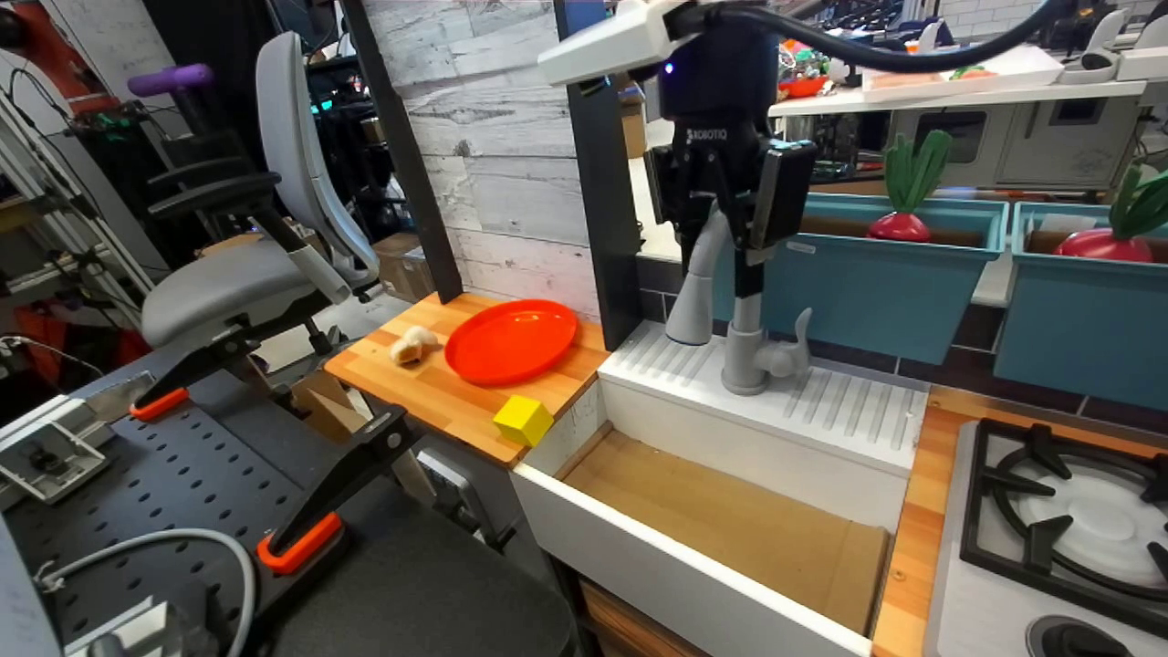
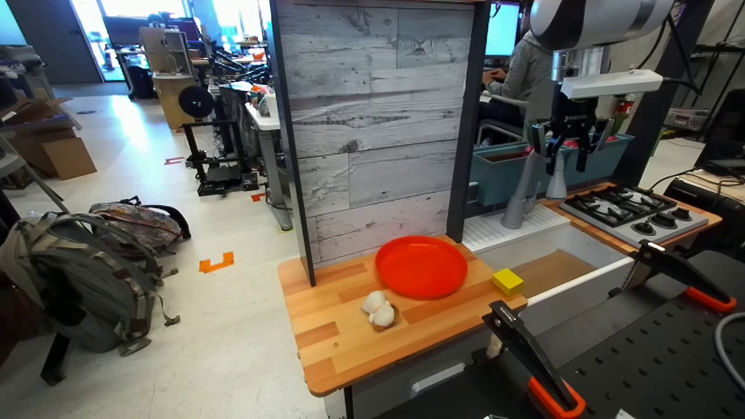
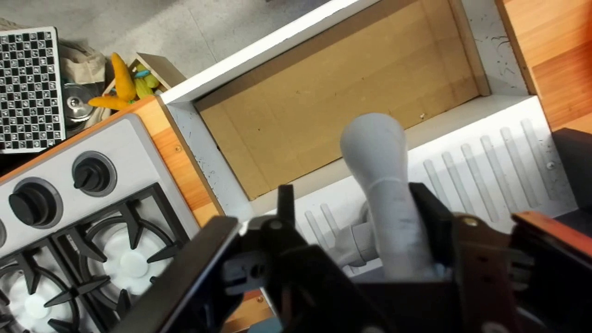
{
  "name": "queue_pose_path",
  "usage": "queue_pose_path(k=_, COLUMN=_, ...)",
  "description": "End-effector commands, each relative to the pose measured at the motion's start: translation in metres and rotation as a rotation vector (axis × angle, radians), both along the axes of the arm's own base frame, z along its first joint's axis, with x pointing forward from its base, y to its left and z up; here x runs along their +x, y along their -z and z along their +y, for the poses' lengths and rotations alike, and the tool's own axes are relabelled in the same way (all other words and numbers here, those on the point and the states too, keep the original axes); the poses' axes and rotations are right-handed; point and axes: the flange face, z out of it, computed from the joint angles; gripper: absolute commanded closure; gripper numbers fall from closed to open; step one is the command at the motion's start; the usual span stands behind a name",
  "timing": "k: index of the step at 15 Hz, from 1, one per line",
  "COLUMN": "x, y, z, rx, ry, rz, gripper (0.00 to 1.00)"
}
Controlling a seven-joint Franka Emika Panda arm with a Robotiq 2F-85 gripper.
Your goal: Center the faucet
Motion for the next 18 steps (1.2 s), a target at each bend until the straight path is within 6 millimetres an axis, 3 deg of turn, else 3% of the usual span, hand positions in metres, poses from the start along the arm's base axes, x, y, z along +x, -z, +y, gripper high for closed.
queue_pose_path(k=1, x=-0.022, y=-0.025, z=-0.033, rx=0.004, ry=-0.038, rz=0.03, gripper=0.07)
queue_pose_path(k=2, x=-0.023, y=-0.024, z=-0.031, rx=0.017, ry=-0.05, rz=0.019, gripper=0.01)
queue_pose_path(k=8, x=-0.033, y=-0.037, z=-0.018, rx=0.121, ry=-0.138, rz=-0.065, gripper=0.0)
queue_pose_path(k=12, x=-0.06, y=-0.076, z=-0.007, rx=0.232, ry=-0.166, rz=-0.144, gripper=0.0)
queue_pose_path(k=16, x=-0.1, y=-0.12, z=0.017, rx=0.311, ry=-0.184, rz=-0.188, gripper=0.0)
queue_pose_path(k=17, x=-0.072, y=-0.099, z=0.001, rx=0.272, ry=-0.172, rz=-0.171, gripper=0.0)
queue_pose_path(k=18, x=-0.081, y=-0.109, z=0.006, rx=0.277, ry=-0.174, rz=-0.177, gripper=0.0)
